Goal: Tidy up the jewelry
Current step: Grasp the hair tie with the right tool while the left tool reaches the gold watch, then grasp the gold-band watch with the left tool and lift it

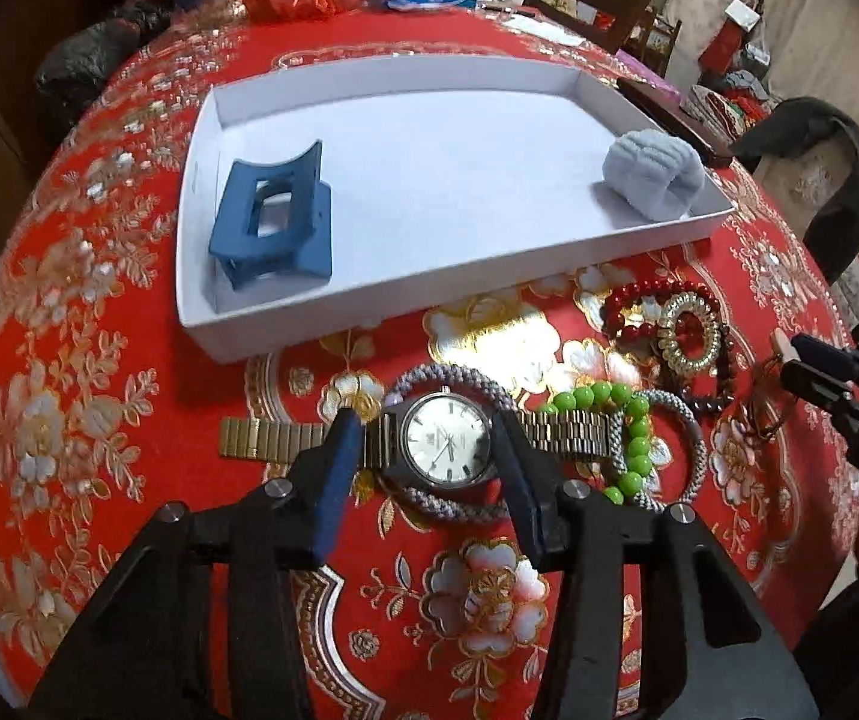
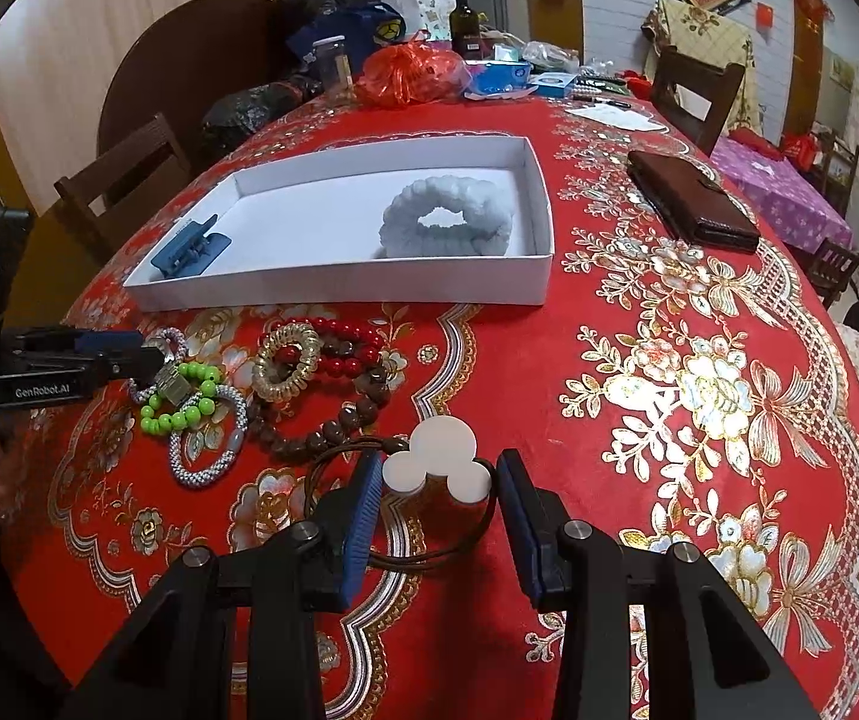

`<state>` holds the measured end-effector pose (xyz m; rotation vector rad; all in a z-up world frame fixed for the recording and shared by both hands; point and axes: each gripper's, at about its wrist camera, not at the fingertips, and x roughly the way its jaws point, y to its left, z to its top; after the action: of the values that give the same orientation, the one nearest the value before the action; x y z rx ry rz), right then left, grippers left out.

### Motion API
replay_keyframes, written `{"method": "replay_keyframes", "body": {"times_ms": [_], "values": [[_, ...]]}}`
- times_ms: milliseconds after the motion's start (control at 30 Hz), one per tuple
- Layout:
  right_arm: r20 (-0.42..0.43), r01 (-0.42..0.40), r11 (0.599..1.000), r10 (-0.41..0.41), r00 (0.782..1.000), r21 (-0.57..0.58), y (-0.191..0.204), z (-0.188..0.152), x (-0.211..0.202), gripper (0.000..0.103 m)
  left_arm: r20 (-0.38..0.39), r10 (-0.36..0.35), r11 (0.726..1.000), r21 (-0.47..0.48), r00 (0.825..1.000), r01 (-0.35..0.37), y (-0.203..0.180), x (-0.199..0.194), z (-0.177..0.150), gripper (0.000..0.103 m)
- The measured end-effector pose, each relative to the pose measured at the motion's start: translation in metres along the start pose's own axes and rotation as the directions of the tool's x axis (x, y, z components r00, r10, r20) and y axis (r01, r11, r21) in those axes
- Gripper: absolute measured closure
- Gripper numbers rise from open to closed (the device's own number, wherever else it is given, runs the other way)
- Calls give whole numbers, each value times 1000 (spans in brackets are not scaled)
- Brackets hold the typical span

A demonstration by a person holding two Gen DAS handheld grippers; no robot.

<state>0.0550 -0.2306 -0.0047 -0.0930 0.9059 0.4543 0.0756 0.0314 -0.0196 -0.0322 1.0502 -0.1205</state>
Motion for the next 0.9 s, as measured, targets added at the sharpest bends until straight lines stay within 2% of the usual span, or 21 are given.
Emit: {"method": "replay_keyframes", "body": {"times_ms": [133, 200, 267, 333, 400, 467, 567, 800, 900], "values": [[-3, 2, 1000, -2, 1000, 3, -1, -1, 0, 65, 3, -5, 1000, -4, 1000, 5, 2, 0, -2, 58], [-3, 1, 1000, -1, 1000, 3, -1, -1, 0, 65, 8, -10, 1000, 0, 1000, 10, 1, -2, -3, 66], [-2, 0, 1000, 0, 1000, -1, 0, -1, -1, 65, 17, 29, 999, 23, 999, -29, -2, -6, -5, 68], [-1, -1, 1000, 1, 1000, -3, 0, -1, -1, 65, 24, 25, 1000, 11, 999, -26, -2, -10, -6, 68], [1, 1, 1000, -1, 1000, -1, 0, -1, -1, 65, 58, 6, 1000, -7, 998, -5, 0, -23, -4, 88], [3, 1, 1000, -1, 1000, 3, -1, -1, -2, 65, 93, -65, 998, -21, 994, 67, 3, -40, 1, 103], [2, 3, 1000, -3, 1000, 5, -2, -1, -1, 65, 133, -66, 998, -11, 989, 68, 3, -50, 3, 103], [12, 3, 1000, -3, 1000, 10, -4, 0, -3, 65, 117, -98, 993, -53, 988, 105, 10, -49, 5, 103], [12, 3, 1000, -4, 1000, 9, -4, 0, -4, 65, 109, -99, 982, -149, 989, 114, 28, -46, 7, 102]]}}
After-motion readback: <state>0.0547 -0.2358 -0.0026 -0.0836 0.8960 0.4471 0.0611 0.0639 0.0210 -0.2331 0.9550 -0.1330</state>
